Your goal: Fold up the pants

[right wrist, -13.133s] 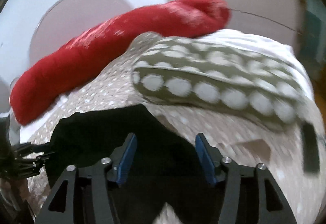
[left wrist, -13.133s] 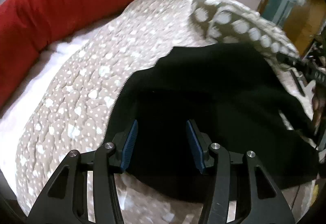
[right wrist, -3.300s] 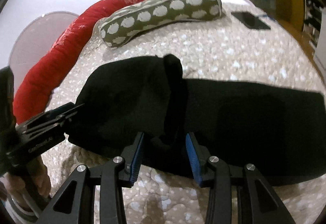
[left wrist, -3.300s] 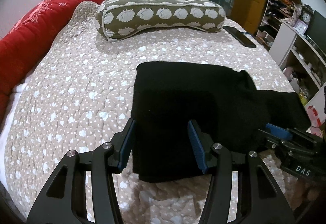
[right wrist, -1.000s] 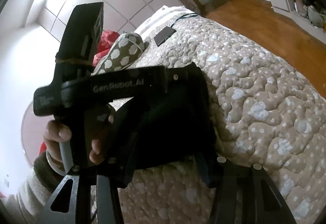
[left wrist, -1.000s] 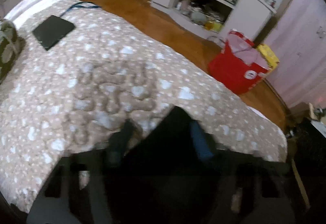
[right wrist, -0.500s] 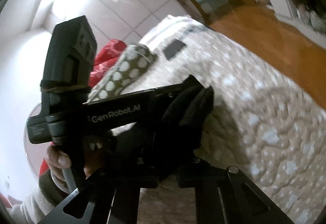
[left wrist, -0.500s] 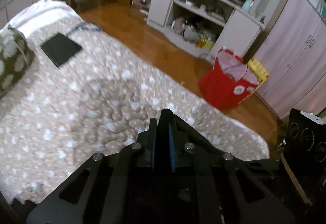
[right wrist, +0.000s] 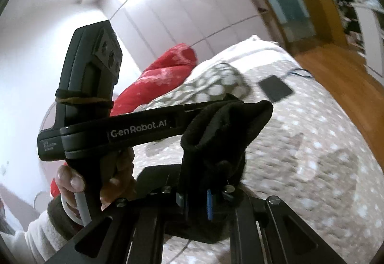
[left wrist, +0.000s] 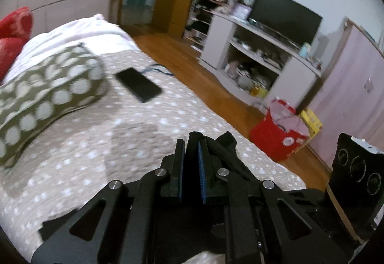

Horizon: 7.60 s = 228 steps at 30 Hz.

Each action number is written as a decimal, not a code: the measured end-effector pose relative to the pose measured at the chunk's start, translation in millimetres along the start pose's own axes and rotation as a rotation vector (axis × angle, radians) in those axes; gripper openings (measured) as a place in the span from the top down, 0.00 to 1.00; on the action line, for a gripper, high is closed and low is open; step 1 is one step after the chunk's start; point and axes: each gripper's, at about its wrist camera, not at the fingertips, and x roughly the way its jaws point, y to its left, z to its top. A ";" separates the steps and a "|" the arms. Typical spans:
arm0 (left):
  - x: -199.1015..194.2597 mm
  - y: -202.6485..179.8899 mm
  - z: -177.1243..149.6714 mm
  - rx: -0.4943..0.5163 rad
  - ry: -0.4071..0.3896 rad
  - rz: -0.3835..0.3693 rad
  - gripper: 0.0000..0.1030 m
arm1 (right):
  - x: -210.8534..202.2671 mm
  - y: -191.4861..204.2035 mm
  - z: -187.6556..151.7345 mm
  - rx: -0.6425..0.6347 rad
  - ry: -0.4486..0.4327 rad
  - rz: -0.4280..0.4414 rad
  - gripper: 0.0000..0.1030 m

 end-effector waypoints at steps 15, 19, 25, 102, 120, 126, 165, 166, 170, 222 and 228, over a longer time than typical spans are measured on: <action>-75.8 146.4 -109.1 -0.371 0.018 0.174 0.91 | 142.6 83.4 -55.1 -0.100 0.285 0.175 0.89; -82.2 159.6 -128.6 -0.458 0.017 0.153 0.91 | 167.6 86.6 -70.8 -0.134 0.332 0.176 0.85; -99.8 145.1 -139.3 -0.457 -0.046 0.135 0.37 | 122.6 73.2 -60.8 -0.105 0.322 0.257 0.61; -99.3 91.2 -153.7 -0.418 -0.040 0.600 0.71 | 99.9 73.0 -39.9 -0.206 0.273 -0.106 0.61; -62.6 132.7 -163.3 -0.533 -0.008 0.592 0.47 | 168.0 46.4 -37.5 -0.087 0.385 -0.062 0.60; -62.1 129.6 -166.3 -0.544 -0.024 0.615 0.41 | 182.6 45.3 -30.2 -0.101 0.421 -0.054 0.60; -69.6 112.1 -189.1 -0.556 -0.027 0.584 0.23 | 121.4 6.2 -59.0 0.043 0.381 -0.108 0.41; -69.5 113.2 -190.0 -0.562 -0.028 0.576 0.23 | 121.7 3.8 -59.9 0.059 0.383 -0.102 0.41; -69.6 115.0 -190.2 -0.569 -0.030 0.568 0.23 | 123.2 1.1 -62.4 0.099 0.389 -0.072 0.40; -76.4 120.4 -169.3 -0.564 -0.104 0.391 0.59 | 124.9 37.7 -53.0 -0.081 0.312 -0.102 0.56; -78.5 122.8 -147.1 -0.541 -0.134 0.412 0.59 | 125.3 43.9 -30.8 -0.103 0.268 -0.101 0.56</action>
